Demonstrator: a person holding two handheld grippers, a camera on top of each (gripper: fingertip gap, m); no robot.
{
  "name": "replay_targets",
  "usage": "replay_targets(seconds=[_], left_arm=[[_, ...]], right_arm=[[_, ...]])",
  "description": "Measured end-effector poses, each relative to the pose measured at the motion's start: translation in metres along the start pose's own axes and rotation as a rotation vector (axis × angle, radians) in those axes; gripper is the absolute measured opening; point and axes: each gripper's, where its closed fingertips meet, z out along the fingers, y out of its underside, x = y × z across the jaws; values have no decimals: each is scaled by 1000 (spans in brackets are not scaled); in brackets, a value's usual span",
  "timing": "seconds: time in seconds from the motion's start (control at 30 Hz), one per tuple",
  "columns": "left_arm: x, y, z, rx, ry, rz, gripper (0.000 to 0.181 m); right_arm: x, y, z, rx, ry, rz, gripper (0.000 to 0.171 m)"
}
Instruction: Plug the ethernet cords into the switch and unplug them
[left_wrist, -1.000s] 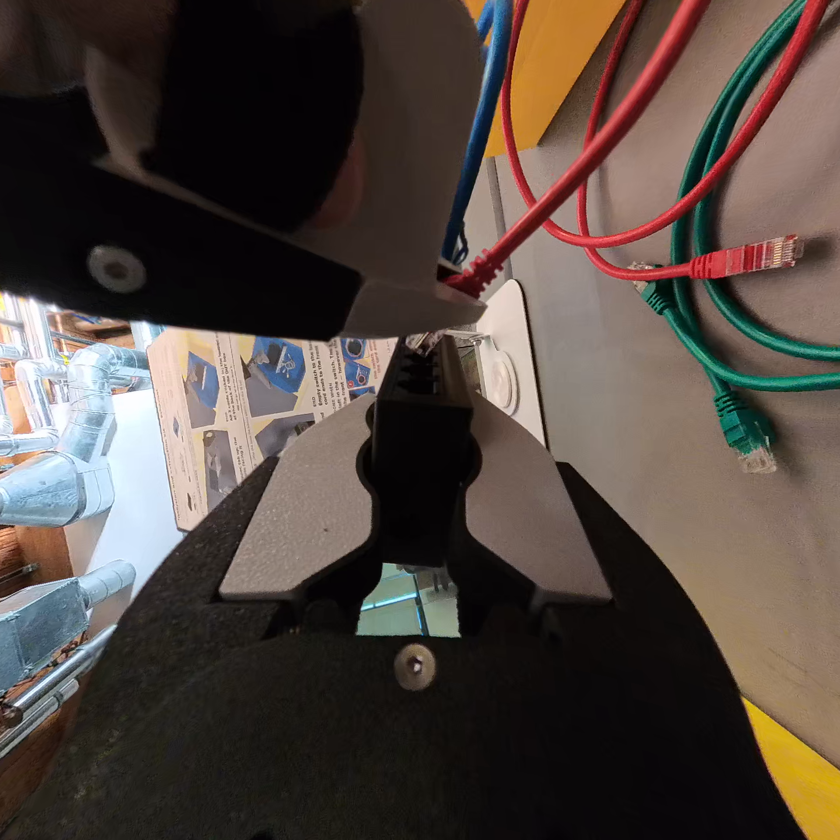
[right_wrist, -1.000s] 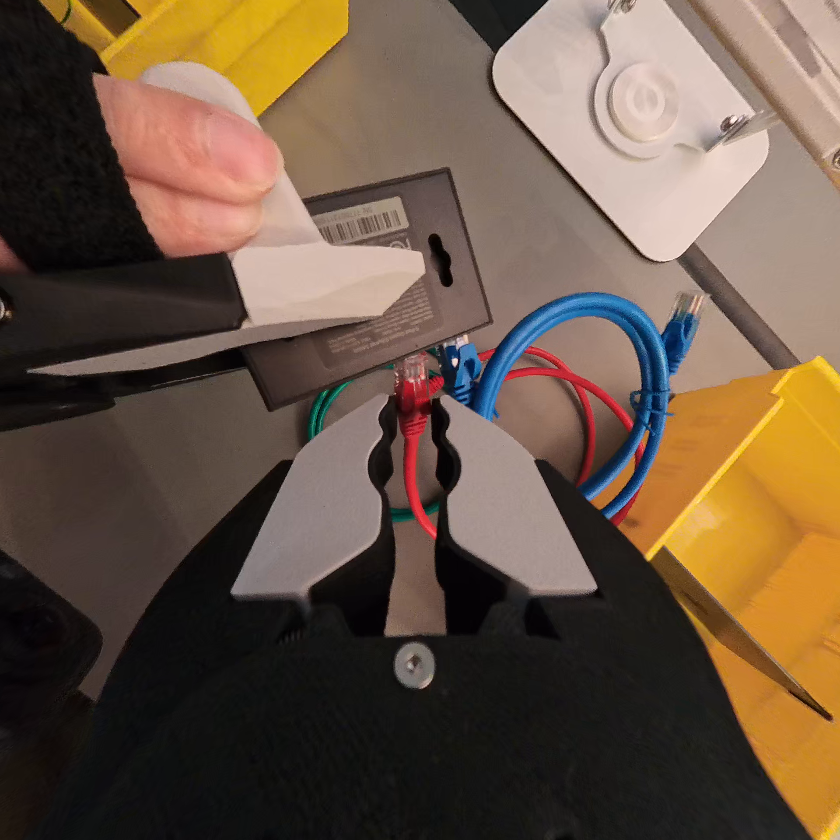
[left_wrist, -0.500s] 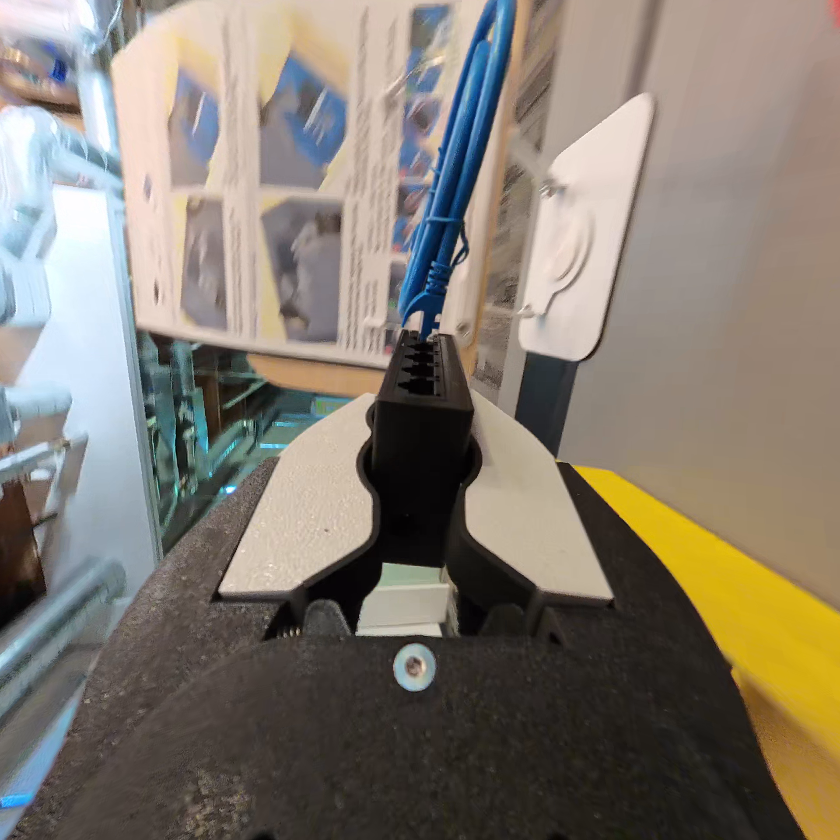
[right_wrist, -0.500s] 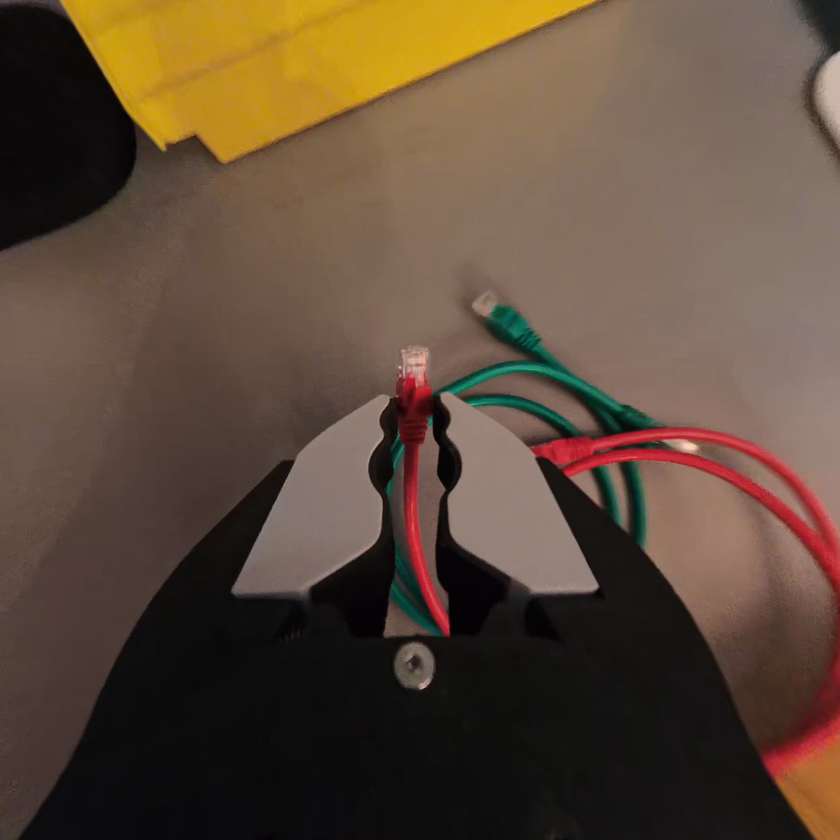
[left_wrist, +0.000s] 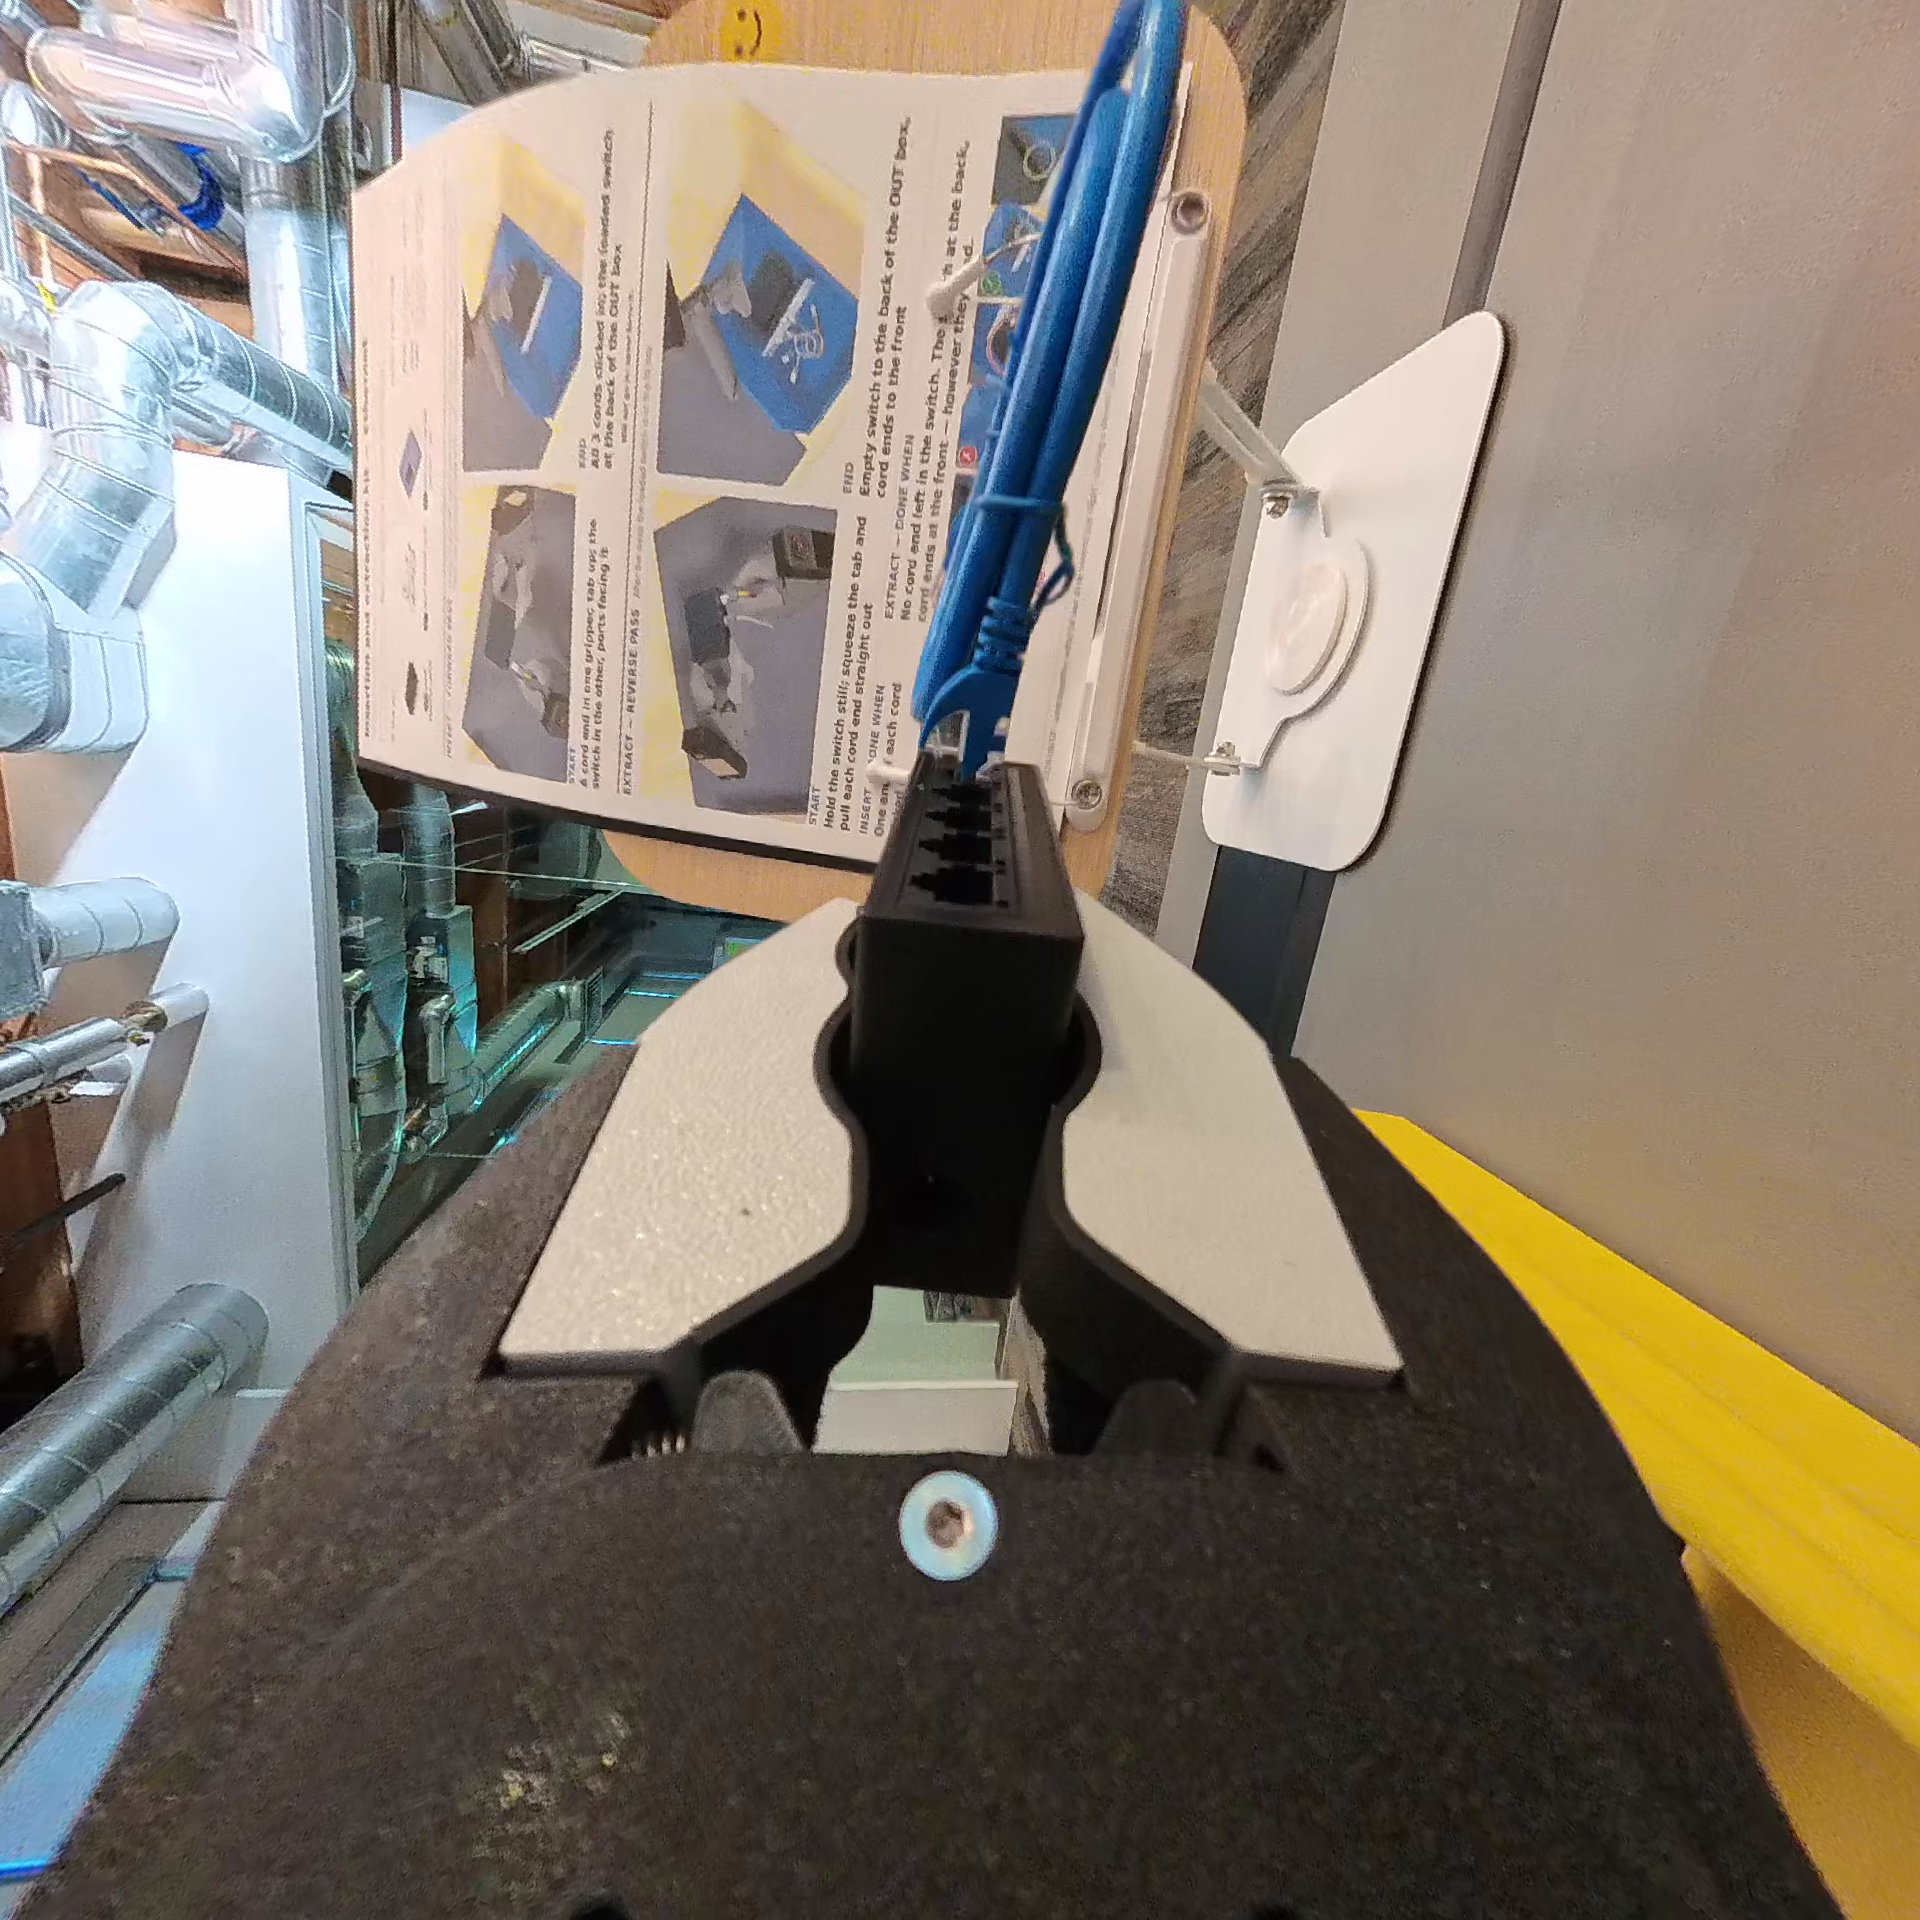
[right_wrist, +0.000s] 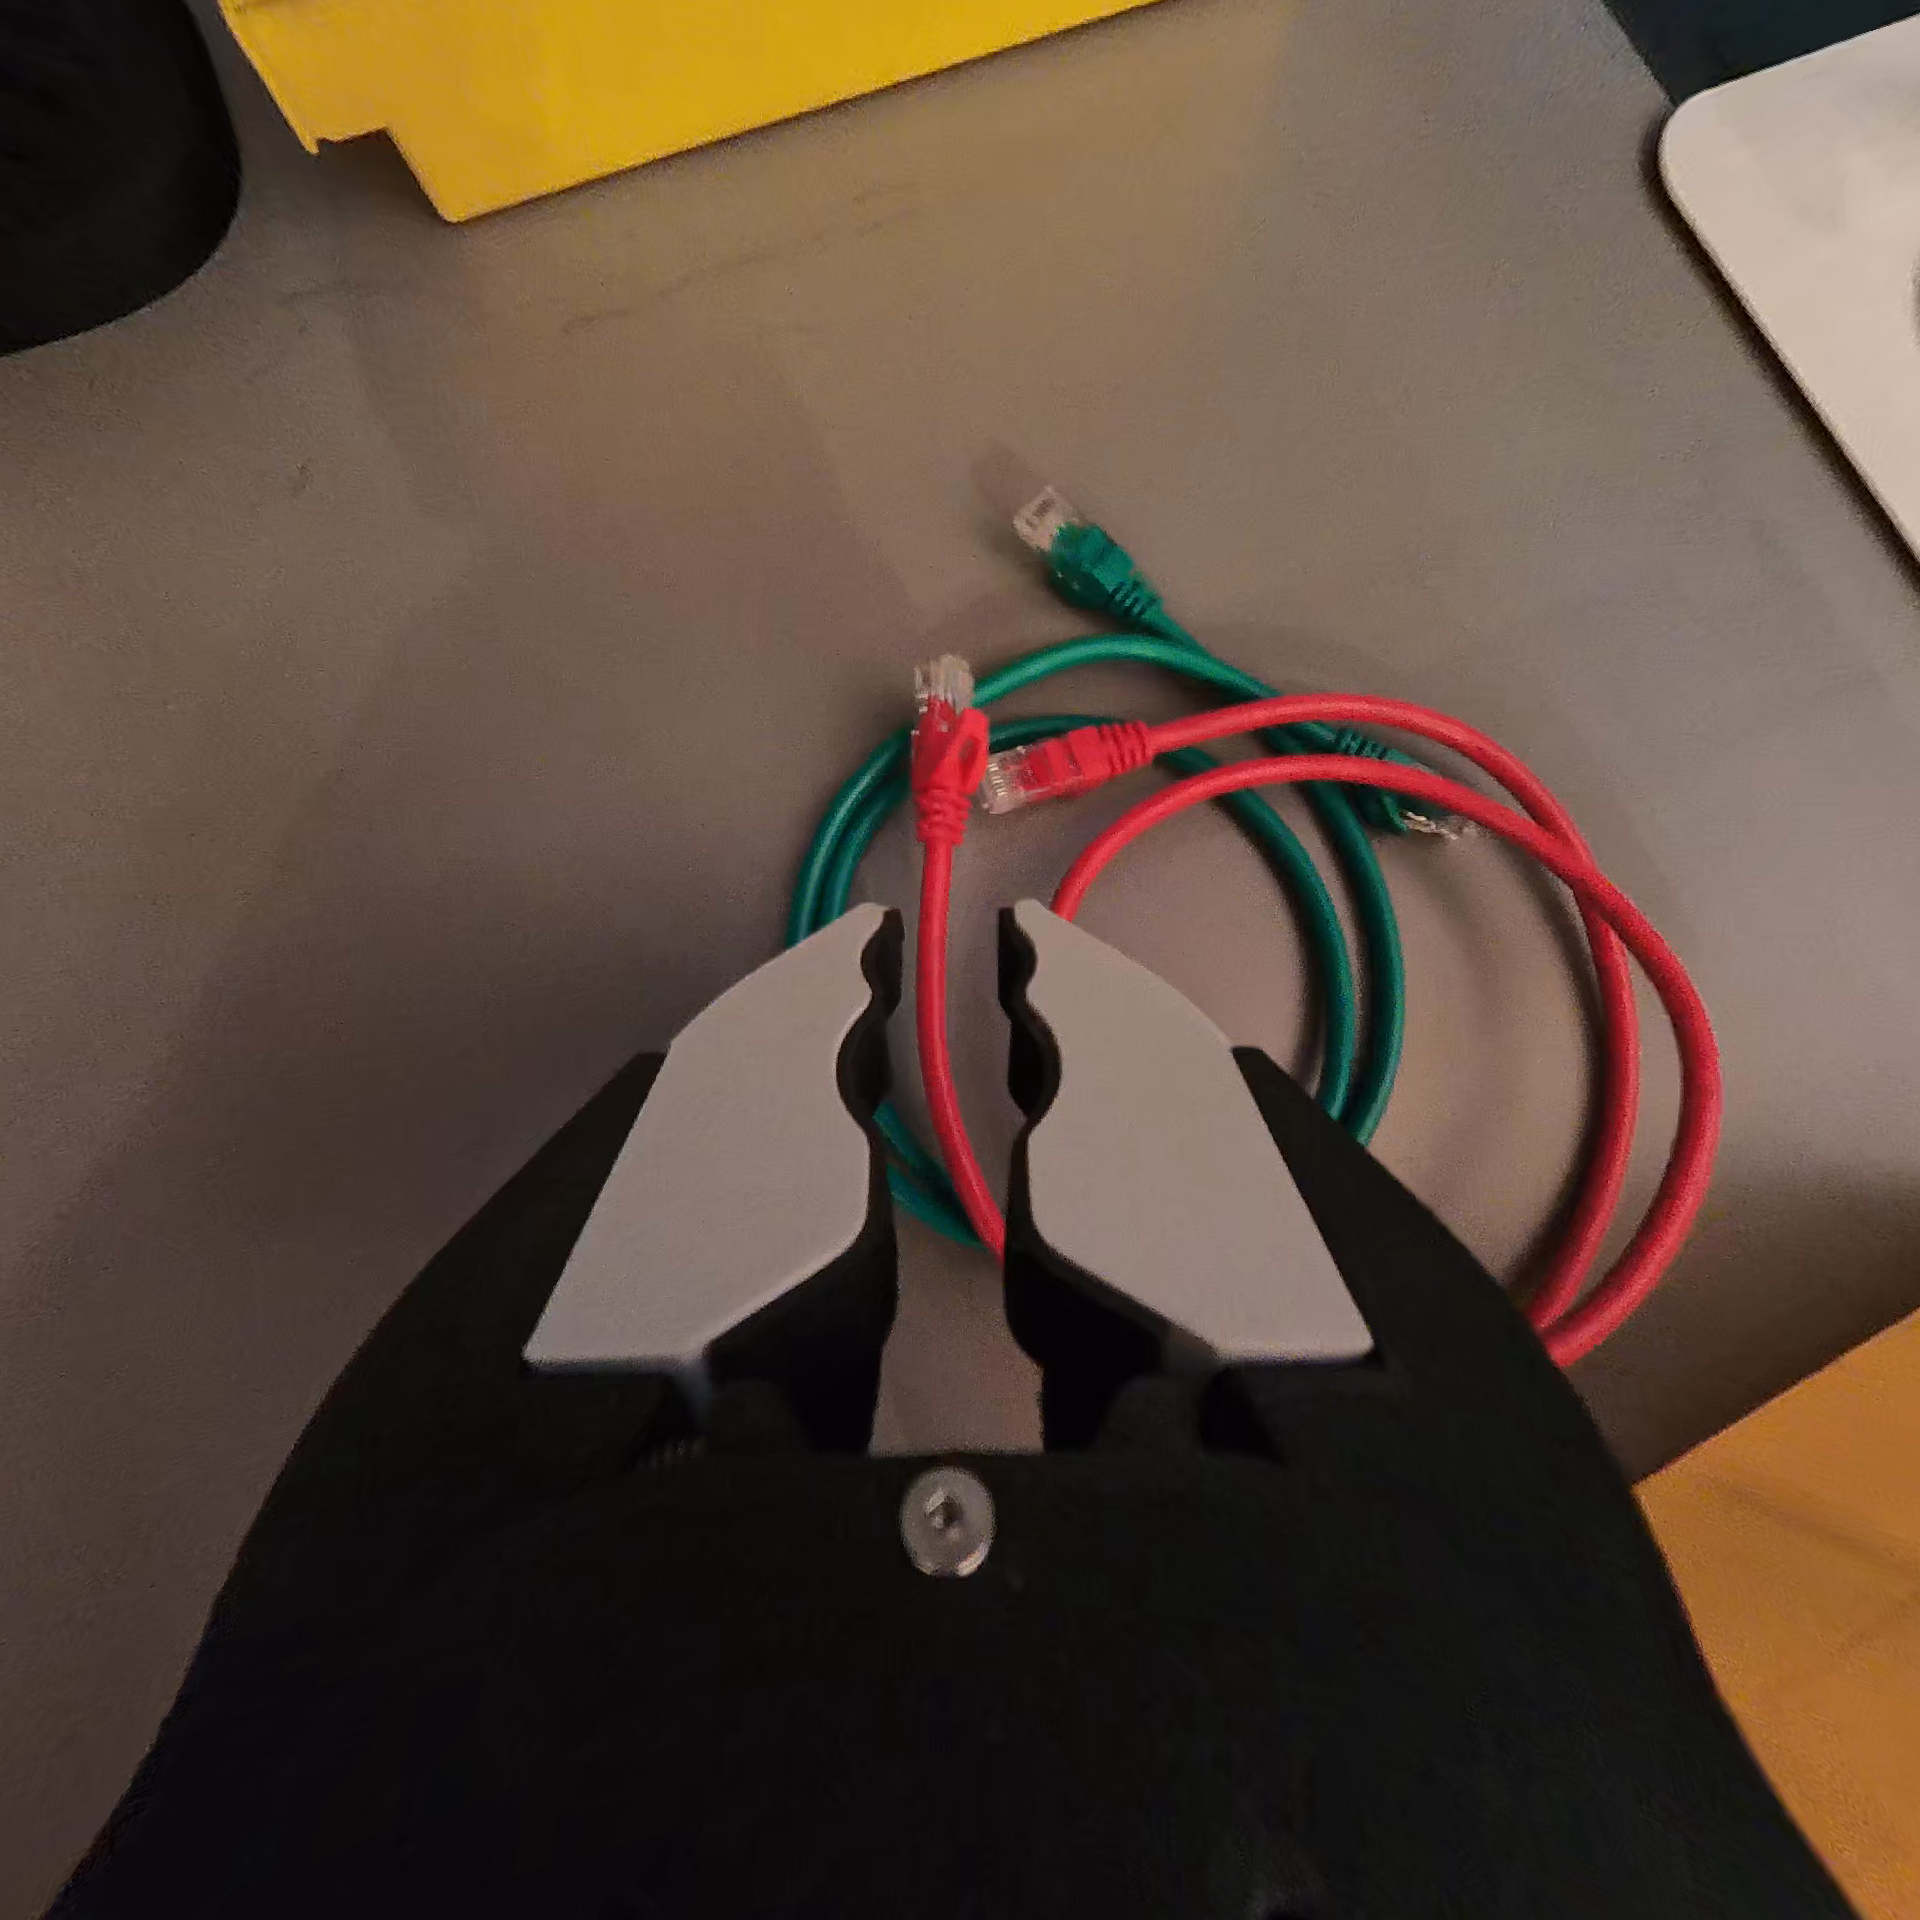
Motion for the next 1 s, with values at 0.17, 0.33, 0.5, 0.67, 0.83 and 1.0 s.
replay_targets(seconds=[0.17, 0.33, 0.5, 0.67, 0.83, 1.0], left_arm=[[1, -4, 0, 8, 1, 5, 30], [2, -4, 0, 7, 3, 8, 30], [3, -6, 0, 15, 6, 11, 30], [5, -8, 1, 19, 10, 18, 30], [7, -12, 3, 47, 12, 12, 30], [12, -25, 5, 93, 19, 17, 30]], right_arm=[[0, 12, 6, -45, -62, 33, 12], [-3, 26, 17, -92, -113, 68, 10], [-3, 28, 22, -94, -137, 103, 8], [-2, 18, 15, -54, -124, 102, 7], [11, -17, -23, -66, 26, -70, 7], [31, -59, -84, -192, 219, -211, 7]])
